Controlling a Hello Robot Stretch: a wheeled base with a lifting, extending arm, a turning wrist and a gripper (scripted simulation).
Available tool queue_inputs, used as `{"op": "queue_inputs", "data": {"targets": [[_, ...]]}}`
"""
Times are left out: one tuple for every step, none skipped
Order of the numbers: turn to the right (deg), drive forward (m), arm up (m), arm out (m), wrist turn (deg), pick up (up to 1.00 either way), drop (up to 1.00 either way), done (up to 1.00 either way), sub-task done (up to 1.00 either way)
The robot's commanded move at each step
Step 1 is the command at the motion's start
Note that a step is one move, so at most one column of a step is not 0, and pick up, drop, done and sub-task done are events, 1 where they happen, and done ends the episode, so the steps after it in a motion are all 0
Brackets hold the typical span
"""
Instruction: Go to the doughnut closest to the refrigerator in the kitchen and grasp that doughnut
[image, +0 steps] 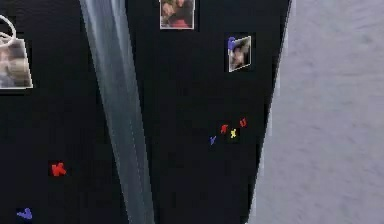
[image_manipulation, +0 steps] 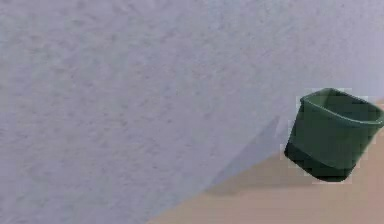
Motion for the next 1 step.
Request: {"op": "queue_inputs", "data": {"targets": [[45.0, 0.00, 0.00, 0.00, 0.0, 0.00, 0.00, 0.00, 0.00]]}}
